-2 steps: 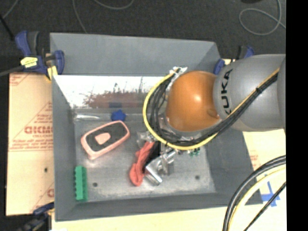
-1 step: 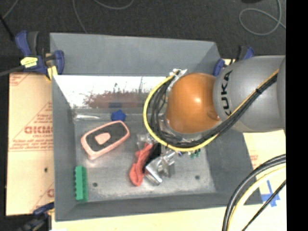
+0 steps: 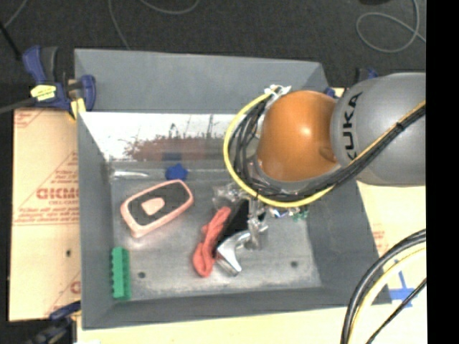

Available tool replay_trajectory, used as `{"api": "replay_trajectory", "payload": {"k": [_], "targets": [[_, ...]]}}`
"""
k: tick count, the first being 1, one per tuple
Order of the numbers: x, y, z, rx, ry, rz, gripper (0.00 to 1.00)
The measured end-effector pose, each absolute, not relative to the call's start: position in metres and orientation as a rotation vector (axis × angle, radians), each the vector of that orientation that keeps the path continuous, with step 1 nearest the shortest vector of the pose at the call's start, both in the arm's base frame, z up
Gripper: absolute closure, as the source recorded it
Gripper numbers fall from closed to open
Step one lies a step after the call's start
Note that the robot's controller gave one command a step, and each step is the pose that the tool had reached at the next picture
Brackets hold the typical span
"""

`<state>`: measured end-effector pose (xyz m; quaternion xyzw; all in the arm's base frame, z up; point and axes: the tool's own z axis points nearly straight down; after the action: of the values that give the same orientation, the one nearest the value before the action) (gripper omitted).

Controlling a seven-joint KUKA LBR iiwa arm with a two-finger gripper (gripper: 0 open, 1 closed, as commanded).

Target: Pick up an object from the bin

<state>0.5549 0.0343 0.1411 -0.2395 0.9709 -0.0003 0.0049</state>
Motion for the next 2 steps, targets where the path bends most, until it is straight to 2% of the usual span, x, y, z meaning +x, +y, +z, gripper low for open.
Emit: {"api": "replay_trajectory", "payload": {"k": [1, 2], "targets": [[0.560, 0.040, 0.135, -0.878, 2.998, -0.007, 0.00], [0.557, 0.047, 0.104, -1.274, 2.857, -0.006, 0.00]]}}
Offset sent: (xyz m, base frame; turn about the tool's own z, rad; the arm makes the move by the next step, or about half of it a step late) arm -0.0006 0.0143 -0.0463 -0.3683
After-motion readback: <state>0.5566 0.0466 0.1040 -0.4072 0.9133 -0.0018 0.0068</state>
